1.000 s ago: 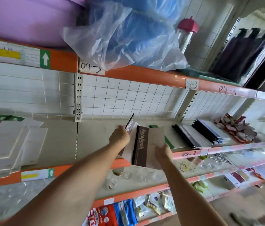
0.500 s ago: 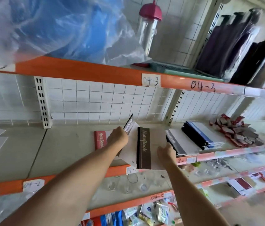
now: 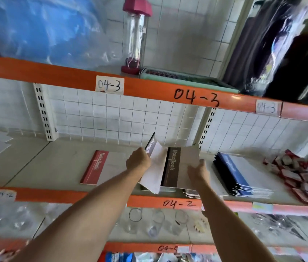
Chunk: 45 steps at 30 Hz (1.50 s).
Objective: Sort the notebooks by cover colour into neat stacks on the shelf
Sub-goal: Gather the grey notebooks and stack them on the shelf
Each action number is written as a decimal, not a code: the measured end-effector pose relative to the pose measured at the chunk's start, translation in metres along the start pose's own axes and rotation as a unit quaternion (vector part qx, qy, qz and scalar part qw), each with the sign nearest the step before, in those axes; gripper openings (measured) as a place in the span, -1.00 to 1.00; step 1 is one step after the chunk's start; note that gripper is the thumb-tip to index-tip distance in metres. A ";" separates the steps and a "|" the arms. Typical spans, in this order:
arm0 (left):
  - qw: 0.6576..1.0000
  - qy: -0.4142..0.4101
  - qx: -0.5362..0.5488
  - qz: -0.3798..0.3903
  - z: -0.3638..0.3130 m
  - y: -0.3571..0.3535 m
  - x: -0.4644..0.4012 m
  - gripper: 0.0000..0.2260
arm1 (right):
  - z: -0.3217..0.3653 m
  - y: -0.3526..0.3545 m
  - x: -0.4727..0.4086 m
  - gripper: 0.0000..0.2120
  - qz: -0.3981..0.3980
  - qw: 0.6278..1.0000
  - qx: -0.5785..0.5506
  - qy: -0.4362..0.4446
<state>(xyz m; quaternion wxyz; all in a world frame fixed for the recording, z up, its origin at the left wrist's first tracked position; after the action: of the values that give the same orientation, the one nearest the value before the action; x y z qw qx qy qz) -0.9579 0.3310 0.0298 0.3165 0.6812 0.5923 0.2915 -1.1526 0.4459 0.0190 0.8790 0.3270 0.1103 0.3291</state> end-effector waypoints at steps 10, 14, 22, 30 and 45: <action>0.995 0.035 0.069 -0.066 -0.028 -0.012 0.008 -0.72 | -0.039 0.040 -0.036 -0.64 0.042 0.988 0.148 -0.021; 0.992 0.002 0.099 -0.072 -0.052 -0.015 0.005 -0.78 | -0.050 0.040 -0.051 -0.56 0.062 0.976 0.209 -0.031; 0.969 0.020 0.237 0.061 -0.088 -0.042 0.000 -0.73 | -0.086 0.021 -0.106 -0.51 0.118 0.965 0.232 -0.024; 0.989 0.054 0.072 0.114 -0.100 -0.095 0.011 -0.64 | -0.044 0.046 -0.100 -0.77 0.125 0.978 0.156 0.053; 0.965 -0.193 -0.175 0.033 -0.073 -0.087 0.019 -0.65 | -0.021 0.023 -0.066 -0.64 0.096 0.947 0.238 0.193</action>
<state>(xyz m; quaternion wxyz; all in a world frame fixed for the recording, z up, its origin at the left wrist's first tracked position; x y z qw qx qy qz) -1.0665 0.3645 0.0087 0.5297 0.6778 0.4363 0.2639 -1.2228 0.4266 0.0162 0.7017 0.4663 0.3207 0.4328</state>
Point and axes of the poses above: each hand's wrist, its own x-axis away from the middle knuckle, its own y-axis out of the back of the hand, z = x × y, the point moved 3 cm from there along -x, towards the middle knuckle, and after that the axes turned 4 degrees about x, right-handed, at the moved point
